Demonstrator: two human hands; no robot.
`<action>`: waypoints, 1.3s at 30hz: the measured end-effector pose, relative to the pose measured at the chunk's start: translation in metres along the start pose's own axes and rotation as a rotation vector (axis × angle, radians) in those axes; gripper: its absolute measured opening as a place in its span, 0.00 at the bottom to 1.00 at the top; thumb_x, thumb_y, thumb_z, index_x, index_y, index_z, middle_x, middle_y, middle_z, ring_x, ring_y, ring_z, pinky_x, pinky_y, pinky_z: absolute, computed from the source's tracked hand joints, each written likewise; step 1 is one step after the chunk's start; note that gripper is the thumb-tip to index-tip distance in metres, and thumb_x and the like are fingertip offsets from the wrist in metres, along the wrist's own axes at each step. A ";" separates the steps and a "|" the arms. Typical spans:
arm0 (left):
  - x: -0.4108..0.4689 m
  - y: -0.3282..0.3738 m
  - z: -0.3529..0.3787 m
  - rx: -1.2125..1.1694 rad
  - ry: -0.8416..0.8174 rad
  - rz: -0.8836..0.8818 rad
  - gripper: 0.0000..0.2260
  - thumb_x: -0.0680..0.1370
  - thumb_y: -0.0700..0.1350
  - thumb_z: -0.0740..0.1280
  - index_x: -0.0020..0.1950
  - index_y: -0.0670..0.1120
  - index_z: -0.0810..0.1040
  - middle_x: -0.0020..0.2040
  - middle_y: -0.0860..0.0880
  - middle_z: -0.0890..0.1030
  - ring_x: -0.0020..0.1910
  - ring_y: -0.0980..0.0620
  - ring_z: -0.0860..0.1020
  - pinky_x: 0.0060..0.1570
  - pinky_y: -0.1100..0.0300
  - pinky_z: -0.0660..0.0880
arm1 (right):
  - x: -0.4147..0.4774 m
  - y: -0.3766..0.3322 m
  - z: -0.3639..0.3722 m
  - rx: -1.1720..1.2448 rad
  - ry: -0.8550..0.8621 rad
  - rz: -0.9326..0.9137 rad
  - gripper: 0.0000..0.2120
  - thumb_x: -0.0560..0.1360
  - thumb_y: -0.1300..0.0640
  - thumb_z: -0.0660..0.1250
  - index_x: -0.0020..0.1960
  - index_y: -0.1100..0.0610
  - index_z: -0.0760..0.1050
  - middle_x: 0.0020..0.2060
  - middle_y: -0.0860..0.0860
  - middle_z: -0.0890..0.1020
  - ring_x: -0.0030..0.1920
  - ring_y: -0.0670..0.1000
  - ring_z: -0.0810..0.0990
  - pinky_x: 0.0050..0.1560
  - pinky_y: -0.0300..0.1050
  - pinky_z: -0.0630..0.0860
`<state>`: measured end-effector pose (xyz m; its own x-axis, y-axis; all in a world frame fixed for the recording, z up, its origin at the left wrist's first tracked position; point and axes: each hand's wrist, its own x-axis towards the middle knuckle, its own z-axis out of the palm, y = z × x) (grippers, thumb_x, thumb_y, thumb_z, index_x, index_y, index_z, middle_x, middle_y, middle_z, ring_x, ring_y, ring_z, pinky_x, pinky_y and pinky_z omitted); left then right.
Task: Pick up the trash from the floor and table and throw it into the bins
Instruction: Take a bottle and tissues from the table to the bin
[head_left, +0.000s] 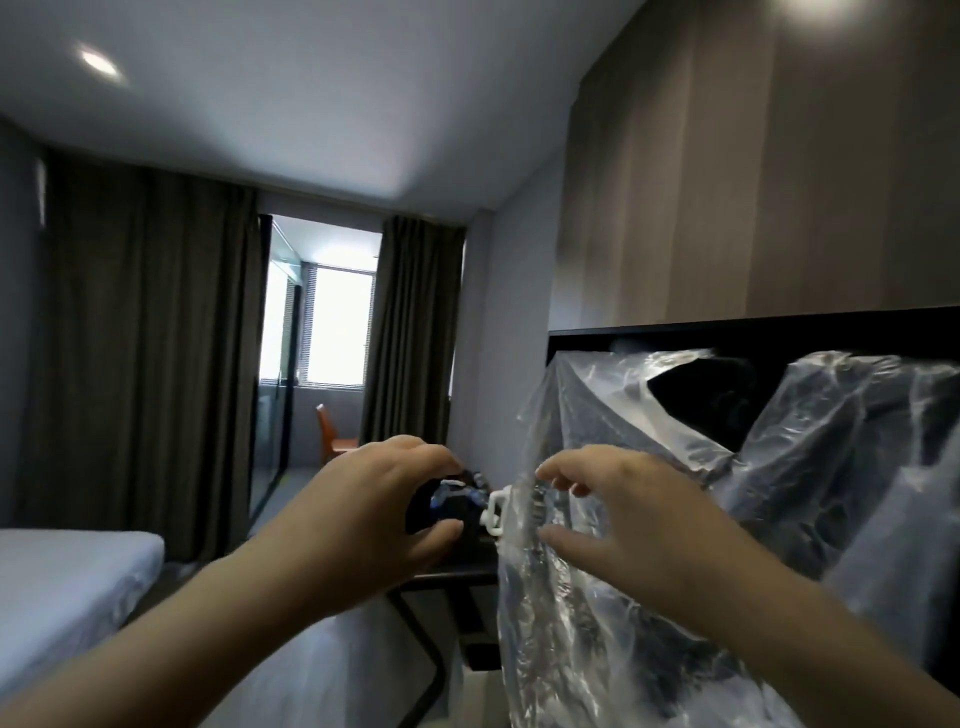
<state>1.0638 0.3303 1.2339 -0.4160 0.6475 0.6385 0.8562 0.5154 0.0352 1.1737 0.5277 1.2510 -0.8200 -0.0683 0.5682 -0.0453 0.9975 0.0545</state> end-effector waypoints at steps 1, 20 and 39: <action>0.006 -0.010 0.005 0.013 0.004 -0.006 0.21 0.74 0.58 0.67 0.65 0.58 0.72 0.58 0.60 0.76 0.55 0.61 0.75 0.55 0.65 0.75 | 0.013 0.005 0.011 0.011 -0.001 -0.013 0.20 0.74 0.42 0.66 0.64 0.44 0.71 0.54 0.39 0.77 0.54 0.41 0.74 0.56 0.37 0.72; 0.116 -0.288 0.126 0.170 -0.075 -0.204 0.23 0.74 0.63 0.63 0.67 0.57 0.71 0.60 0.62 0.75 0.59 0.63 0.73 0.59 0.70 0.69 | 0.288 0.046 0.246 0.129 -0.070 -0.177 0.19 0.76 0.42 0.64 0.66 0.43 0.69 0.55 0.38 0.75 0.57 0.40 0.73 0.55 0.35 0.70; 0.248 -0.611 0.270 0.037 -0.156 -0.187 0.21 0.75 0.60 0.64 0.68 0.59 0.69 0.62 0.62 0.73 0.61 0.63 0.71 0.59 0.70 0.69 | 0.546 0.055 0.481 0.093 -0.209 0.012 0.19 0.75 0.41 0.63 0.65 0.42 0.69 0.54 0.36 0.73 0.55 0.38 0.71 0.52 0.34 0.67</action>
<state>0.3550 0.3280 1.1634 -0.6107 0.6167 0.4967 0.7495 0.6527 0.1111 0.4492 0.5541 1.1690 -0.9207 -0.0610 0.3856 -0.0795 0.9963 -0.0322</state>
